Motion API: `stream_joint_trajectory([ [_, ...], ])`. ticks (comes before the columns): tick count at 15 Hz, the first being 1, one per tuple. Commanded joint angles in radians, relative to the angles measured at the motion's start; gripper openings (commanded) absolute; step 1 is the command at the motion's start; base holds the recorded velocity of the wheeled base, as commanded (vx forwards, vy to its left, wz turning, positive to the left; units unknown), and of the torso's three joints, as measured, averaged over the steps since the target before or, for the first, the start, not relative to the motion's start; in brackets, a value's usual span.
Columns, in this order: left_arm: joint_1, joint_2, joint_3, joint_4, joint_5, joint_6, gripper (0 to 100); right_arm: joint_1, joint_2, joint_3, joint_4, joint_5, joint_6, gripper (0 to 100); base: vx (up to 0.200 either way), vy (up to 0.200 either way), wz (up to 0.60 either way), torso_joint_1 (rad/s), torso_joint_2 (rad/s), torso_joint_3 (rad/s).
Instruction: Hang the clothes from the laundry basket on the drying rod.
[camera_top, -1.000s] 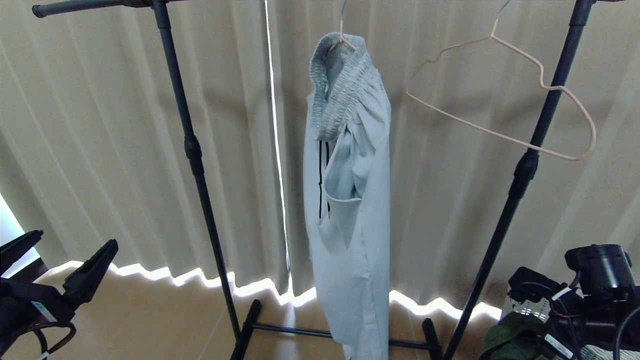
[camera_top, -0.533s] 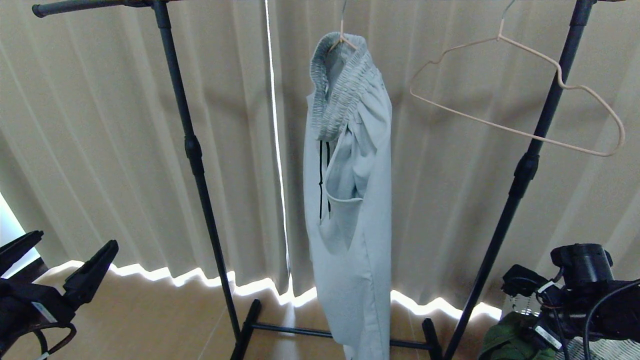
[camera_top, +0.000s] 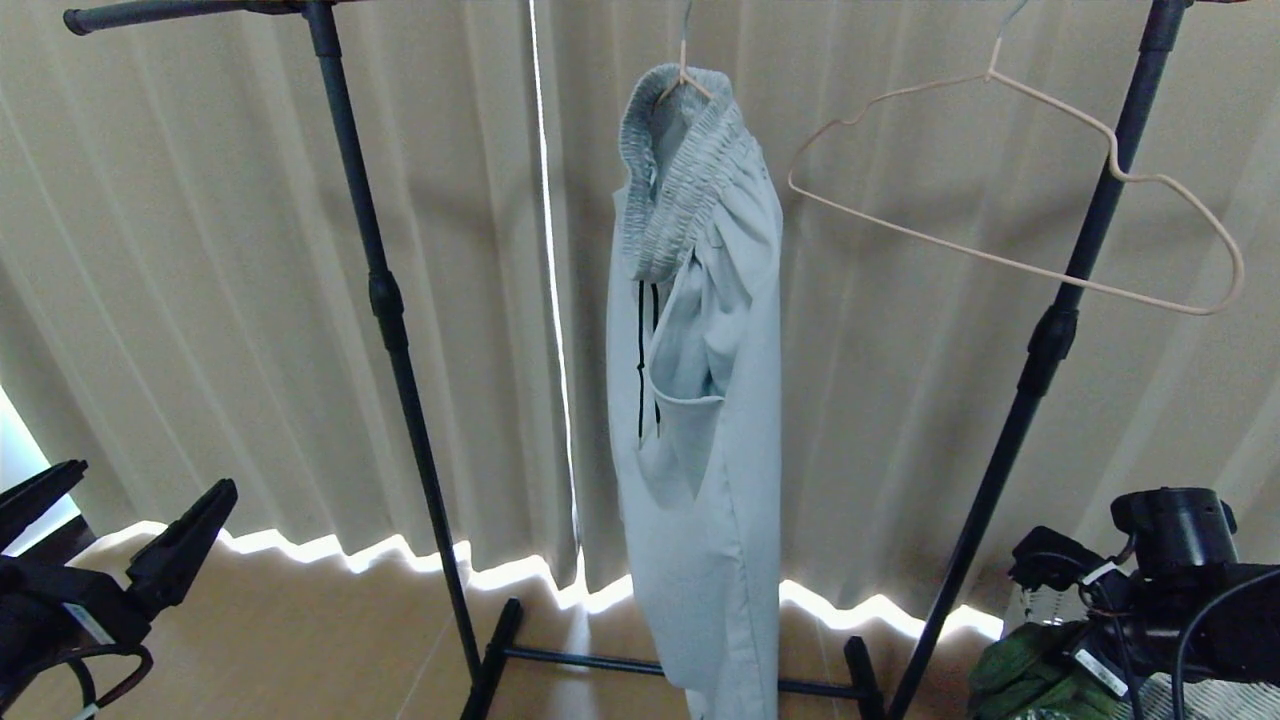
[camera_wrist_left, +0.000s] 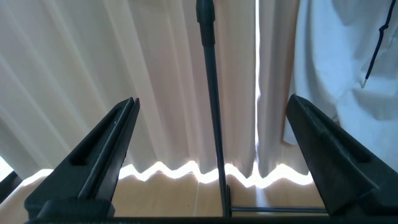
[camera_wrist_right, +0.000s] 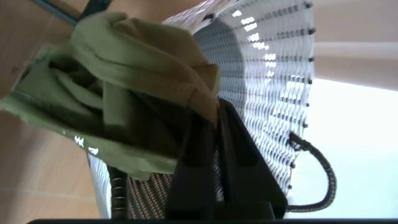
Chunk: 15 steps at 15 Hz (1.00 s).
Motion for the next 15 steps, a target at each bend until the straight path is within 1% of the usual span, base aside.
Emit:
stream_joint_trajectory([
  [1, 0.001, 0.000, 0.000, 0.000, 0.000, 0.000, 100, 0.004, -0.059, 0.052, -0.047, 0.002, 0.000, 0, 0.000, 0.000, 0.00, 0.000, 0.00, 0.000],
  [4, -0.001, 0.000, 0.002, 0.000, 0.000, 0.000, 100, 0.010, -0.127, 0.149, -0.191, 0.014, 0.005, 0, 0.000, 0.000, 0.00, 0.000, 0.00, 0.000],
  [5, -0.001, 0.000, 0.002, 0.000, 0.000, 0.001, 100, 0.030, -0.148, 0.177, -0.240, 0.033, 0.008, 0, 0.000, 0.000, 0.00, 0.000, 0.00, 0.000],
  [6, -0.001, -0.001, 0.002, -0.002, 0.000, 0.001, 100, 0.070, -0.183, 0.215, -0.305, 0.080, 0.011, 0, 0.000, 0.000, 0.00, 0.000, 0.00, 0.000],
  [7, -0.001, -0.001, 0.003, 0.000, 0.000, 0.001, 100, 0.093, -0.220, 0.236, -0.343, 0.103, 0.011, 0, 0.000, 0.000, 0.00, 0.000, 0.00, 0.000],
  [9, -0.001, -0.001, 0.003, -0.002, 0.000, 0.009, 100, 0.151, -0.302, 0.243, -0.359, 0.112, 0.028, 0, 0.000, 0.000, 0.00, 0.000, 0.00, 0.000],
  [11, -0.001, -0.001, 0.005, -0.002, 0.000, 0.021, 100, 0.188, -0.348, 0.223, -0.360, 0.112, 0.071, 0, 0.000, 0.000, 0.00, 0.000, 0.00, 0.000],
  [13, -0.002, 0.000, 0.005, -0.002, 0.000, 0.021, 100, 0.199, -0.384, 0.187, -0.359, 0.112, 0.104, 0, 0.000, 0.000, 0.00, 0.000, 0.00, 0.000],
  [15, -0.028, 0.000, 0.006, -0.002, 0.000, 0.020, 100, 0.214, -0.410, 0.161, -0.359, 0.112, 0.107, 0, 0.000, 0.000, 0.00, 0.000, 0.00, 0.000],
])
